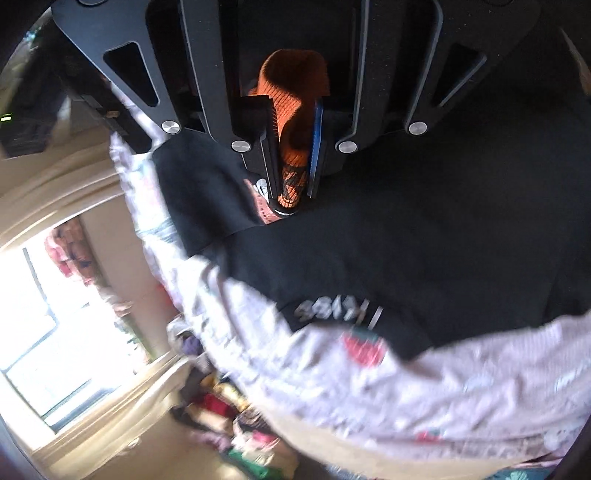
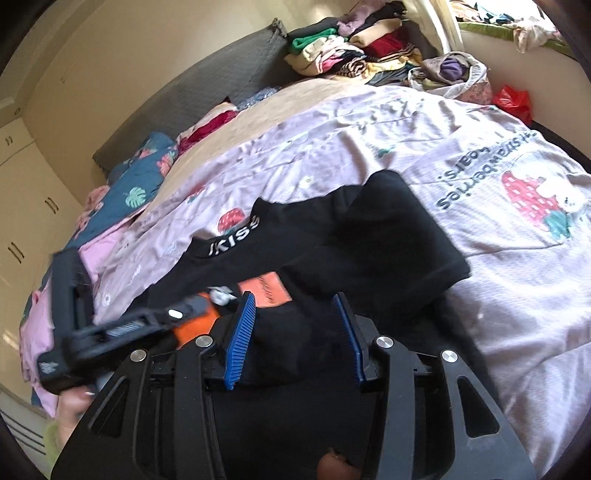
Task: Fold small clothes
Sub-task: 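Lift the cuff with the right gripper and fold the sleeve across the shirt body, then lower the cuff onto the shirt body and open the right gripper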
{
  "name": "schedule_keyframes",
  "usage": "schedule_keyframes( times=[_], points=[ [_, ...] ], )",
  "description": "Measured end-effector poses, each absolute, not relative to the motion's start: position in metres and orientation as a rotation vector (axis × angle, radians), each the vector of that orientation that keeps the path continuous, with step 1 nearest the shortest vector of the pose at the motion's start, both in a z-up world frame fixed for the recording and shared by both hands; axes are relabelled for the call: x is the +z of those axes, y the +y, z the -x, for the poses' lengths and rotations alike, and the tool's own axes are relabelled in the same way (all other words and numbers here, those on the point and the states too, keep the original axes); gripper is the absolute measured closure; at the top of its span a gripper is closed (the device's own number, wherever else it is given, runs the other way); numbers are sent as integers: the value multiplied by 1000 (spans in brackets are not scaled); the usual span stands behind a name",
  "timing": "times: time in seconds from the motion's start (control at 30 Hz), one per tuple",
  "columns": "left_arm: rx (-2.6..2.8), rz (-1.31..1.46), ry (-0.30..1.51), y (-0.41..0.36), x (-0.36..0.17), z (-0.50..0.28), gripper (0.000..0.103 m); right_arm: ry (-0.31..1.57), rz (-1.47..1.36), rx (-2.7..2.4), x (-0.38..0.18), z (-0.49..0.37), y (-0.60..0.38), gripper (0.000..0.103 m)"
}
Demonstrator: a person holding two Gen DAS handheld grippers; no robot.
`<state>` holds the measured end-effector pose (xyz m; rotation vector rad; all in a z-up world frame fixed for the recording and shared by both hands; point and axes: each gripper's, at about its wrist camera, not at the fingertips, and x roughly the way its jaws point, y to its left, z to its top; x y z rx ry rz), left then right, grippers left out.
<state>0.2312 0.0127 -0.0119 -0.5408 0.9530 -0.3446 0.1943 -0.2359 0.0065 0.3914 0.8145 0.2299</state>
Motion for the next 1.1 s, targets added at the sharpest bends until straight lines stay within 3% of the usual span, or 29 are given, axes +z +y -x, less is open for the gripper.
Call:
schedule_keyframes(
  times=[0.27,0.73,0.93,1.0,1.1],
  points=[
    [-342,553,829,56,39,-216,96,777,-374,210,20,-198,-243,61],
    [-79,477,848,104,14,-218,96,874,-247,212,-9,-224,-213,61],
    [-117,424,902,87,1,-220,96,913,-192,205,-20,-235,-203,61],
    [-128,409,949,78,-12,-220,93,933,-181,199,-26,-239,-202,60],
    [-107,347,1032,67,-36,-219,80,973,-185,181,-36,-244,-207,59]
  ],
)
